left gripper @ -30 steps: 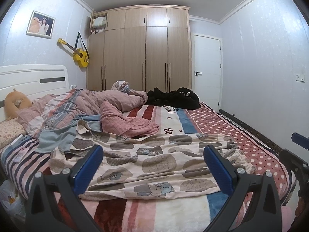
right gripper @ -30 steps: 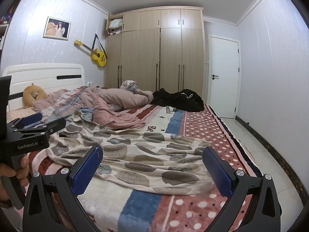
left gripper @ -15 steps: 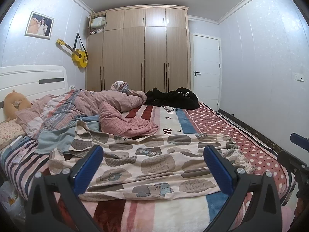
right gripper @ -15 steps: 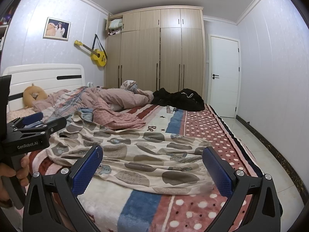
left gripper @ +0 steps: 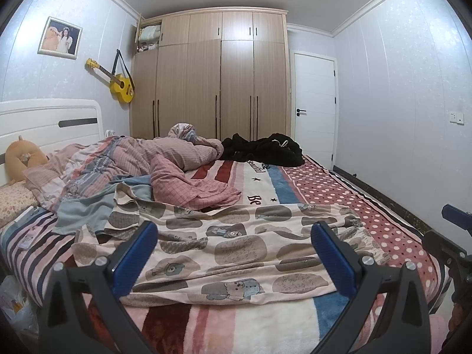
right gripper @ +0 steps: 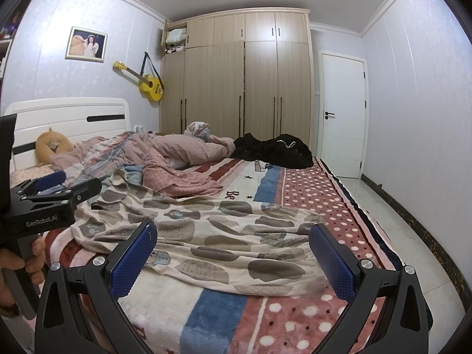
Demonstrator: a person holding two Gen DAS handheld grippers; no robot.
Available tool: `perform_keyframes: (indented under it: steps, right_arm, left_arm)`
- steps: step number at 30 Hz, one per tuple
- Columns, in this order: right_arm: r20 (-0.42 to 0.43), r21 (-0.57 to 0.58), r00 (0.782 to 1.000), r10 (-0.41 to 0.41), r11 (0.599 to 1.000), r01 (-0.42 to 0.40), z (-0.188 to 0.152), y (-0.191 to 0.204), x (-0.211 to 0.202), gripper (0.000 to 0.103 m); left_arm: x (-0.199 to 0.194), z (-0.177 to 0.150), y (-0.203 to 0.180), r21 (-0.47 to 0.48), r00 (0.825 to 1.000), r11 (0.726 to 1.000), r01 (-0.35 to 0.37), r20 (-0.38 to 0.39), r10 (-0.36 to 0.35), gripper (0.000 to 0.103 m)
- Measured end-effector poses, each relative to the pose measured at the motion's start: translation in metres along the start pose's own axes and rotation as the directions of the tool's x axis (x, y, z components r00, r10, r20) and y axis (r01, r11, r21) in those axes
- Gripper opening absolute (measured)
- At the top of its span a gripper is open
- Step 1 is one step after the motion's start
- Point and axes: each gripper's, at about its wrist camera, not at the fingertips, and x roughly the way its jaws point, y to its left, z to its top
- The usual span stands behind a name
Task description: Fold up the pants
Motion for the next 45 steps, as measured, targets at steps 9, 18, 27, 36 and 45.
perform_keyframes:
  steps: [9,18,27,36,45]
  right_arm:
    - [0.016,-0.005,1.000,0.001,1.000,0.000,-0.003,0.004,-0.002,0.102]
    - [-0.013,-0.071,1.000,-0.020,0.997,0.019,-0.010,0.016,0.021,0.102]
    - [-0.229,0.033,0.970,0.084,0.996,-0.079,-0.046,-0.002,0.095,0.103]
    - [-0.363,0.095,0.929,0.063,0.995,-0.031,-0.081,-0.023,0.153,0.103]
    - [-0.465,0.138,0.885,0.009,0.988,0.063,-0.108,-0.054,0.173,0.103]
  left_arm:
    - [0.006,-0.002,0.005,-0.012,1.000,1.000,0.014,-0.017,-0.014,0.102]
    - [0.035,-0.014,0.047,-0.052,0.997,0.997,-0.048,-0.070,0.045,0.102]
    - [0.093,-0.060,0.156,-0.214,0.936,0.933,-0.288,-0.267,0.228,0.102]
    - [0.150,-0.122,0.223,-0.368,0.873,0.838,-0.403,-0.428,0.233,0.099]
    - [0.163,-0.147,0.262,-0.455,0.847,0.749,-0.482,-0.463,0.263,0.068]
